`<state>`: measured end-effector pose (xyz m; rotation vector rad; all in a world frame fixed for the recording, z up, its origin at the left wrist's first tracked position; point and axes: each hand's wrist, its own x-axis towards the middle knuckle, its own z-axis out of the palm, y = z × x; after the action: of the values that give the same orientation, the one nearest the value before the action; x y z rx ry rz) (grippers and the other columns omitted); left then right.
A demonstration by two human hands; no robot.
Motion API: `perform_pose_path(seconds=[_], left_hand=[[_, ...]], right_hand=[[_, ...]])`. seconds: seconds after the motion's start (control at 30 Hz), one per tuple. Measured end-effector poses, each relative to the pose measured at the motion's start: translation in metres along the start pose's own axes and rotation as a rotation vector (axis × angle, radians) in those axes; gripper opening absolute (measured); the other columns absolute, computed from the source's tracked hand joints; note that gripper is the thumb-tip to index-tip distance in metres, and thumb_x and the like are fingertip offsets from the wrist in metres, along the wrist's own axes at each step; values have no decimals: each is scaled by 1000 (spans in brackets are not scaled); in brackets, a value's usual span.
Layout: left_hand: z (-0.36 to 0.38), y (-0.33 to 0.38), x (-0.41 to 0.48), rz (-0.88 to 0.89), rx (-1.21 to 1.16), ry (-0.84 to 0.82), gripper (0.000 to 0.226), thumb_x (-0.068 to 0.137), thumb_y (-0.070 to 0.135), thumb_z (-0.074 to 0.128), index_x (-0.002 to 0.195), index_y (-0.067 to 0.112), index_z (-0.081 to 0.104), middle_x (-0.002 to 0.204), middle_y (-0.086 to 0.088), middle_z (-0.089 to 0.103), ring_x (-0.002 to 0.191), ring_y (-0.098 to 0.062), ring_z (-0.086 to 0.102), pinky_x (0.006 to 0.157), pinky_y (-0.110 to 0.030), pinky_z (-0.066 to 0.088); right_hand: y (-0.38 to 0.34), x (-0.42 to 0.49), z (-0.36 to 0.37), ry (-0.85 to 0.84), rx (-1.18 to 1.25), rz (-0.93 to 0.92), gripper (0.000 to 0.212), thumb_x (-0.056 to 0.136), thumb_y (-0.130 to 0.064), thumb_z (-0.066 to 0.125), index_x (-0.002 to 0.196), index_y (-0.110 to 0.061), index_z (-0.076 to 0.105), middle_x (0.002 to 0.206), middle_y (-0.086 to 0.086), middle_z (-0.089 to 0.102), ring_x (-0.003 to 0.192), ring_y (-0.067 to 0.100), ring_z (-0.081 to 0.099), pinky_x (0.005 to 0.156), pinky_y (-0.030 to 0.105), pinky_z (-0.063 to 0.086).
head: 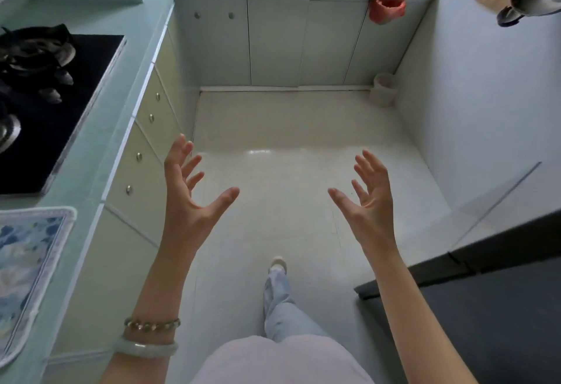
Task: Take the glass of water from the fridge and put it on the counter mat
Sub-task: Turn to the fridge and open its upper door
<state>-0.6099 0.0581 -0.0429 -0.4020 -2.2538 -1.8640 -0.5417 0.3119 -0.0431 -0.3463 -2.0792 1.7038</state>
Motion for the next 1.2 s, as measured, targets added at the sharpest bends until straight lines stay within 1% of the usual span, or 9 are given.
perform_pose_path(seconds=[0.13,0.33,0.4,0.53,0.73,0.87,1.0,1.07,1.2], left_hand=[[26,-22,79,16,15,-8,98,68,21,79,146,33,21,146,8,34,133,-12,42,109,-42,38],[63,-45,192,31,-8,-14,101,65,34,78,149,25,21,147,5,35,133,-13,43,109,-39,38],[76,-54,223,25,-21,-5,100,66,29,79,149,23,21,146,5,35,133,-14,43,109,-40,38],[92,-73,277,21,-18,3,97,68,18,78,148,26,23,145,7,36,133,-14,44,109,-38,39],[117,-106,372,20,-49,-18,94,67,27,77,144,33,24,146,4,36,133,-15,44,107,-34,39],[141,-132,452,44,-65,-81,95,66,30,78,144,32,24,146,4,36,133,-13,43,106,-32,39],[164,-150,541,82,-75,-176,94,69,21,79,145,32,25,144,10,37,132,-12,44,107,-35,40],[179,-155,586,108,-89,-243,94,68,27,79,146,32,26,144,11,37,132,-13,44,106,-34,40],[223,-159,658,153,-126,-417,94,67,34,78,145,33,27,148,4,37,133,-12,44,106,-36,41]], right_hand=[[14,82,15,-4,19,6,76,77,0,75,137,-27,38,139,-4,47,132,9,44,112,39,36],[23,199,30,9,20,-14,76,76,0,75,139,-23,38,141,-1,47,132,9,44,112,39,36],[26,235,35,7,17,-4,76,77,-1,75,140,-21,38,141,-1,47,132,9,44,112,40,36],[35,293,45,-2,-1,14,76,77,-1,74,141,-19,37,141,-1,47,133,9,43,113,41,35],[56,376,64,43,-15,41,74,78,-2,74,140,-22,38,141,-4,47,133,7,43,113,38,35],[72,439,80,123,-19,49,73,79,-2,73,138,-27,39,141,-5,47,133,5,43,114,38,34],[77,506,96,232,-7,59,73,78,-2,73,138,-29,39,141,-6,47,132,4,43,114,37,34],[78,539,102,293,-3,63,73,78,-2,73,137,-30,40,140,-8,47,132,3,43,114,35,34],[80,588,101,448,-10,76,74,78,-1,74,136,-31,40,140,-8,48,132,3,43,114,35,34]])
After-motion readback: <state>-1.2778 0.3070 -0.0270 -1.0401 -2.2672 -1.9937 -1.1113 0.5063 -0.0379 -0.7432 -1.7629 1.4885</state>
